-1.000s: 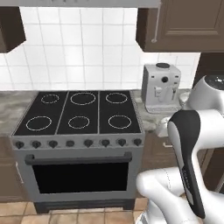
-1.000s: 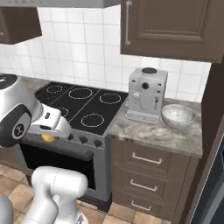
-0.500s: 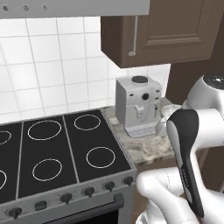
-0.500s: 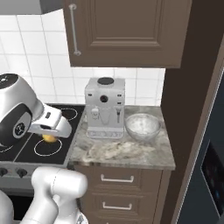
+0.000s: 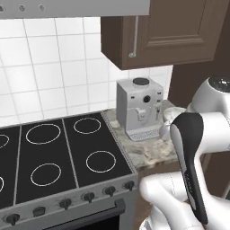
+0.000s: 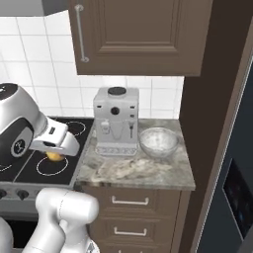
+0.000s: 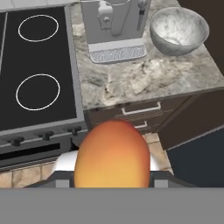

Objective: Take the mango, corn, and mango from the freezer and place them in the bowl on the counter.

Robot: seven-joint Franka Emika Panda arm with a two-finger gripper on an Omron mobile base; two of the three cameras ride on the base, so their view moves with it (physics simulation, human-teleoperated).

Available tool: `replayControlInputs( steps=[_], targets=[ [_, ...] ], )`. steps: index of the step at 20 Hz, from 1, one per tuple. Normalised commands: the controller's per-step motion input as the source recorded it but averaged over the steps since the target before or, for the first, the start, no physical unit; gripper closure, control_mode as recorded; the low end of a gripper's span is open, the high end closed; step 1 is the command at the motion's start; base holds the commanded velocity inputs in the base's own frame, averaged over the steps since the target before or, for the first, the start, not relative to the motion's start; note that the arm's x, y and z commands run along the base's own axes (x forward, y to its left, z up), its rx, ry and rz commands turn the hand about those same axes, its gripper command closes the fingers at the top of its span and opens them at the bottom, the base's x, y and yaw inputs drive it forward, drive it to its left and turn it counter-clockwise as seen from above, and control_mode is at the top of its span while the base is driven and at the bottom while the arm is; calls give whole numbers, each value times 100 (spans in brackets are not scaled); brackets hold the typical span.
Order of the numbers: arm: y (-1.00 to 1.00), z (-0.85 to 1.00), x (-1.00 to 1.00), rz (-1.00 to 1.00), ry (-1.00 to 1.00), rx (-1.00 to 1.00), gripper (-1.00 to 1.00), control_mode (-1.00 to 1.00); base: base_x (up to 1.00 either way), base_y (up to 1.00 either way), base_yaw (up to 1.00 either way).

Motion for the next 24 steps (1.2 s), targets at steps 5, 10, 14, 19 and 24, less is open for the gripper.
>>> replayControlInputs(
  steps=[5,10,14,19,24],
  targets=[
    [0,0,0,0,0,0,100,100,25,-71,16],
    [0,0,0,0,0,0,100,100,27,-65,14],
    [0,0,0,0,0,0,100,100,39,-38,13],
    [0,0,0,0,0,0,100,100,33,-23,13],
    [0,0,0,0,0,0,100,100,30,-15,9]
  ],
)
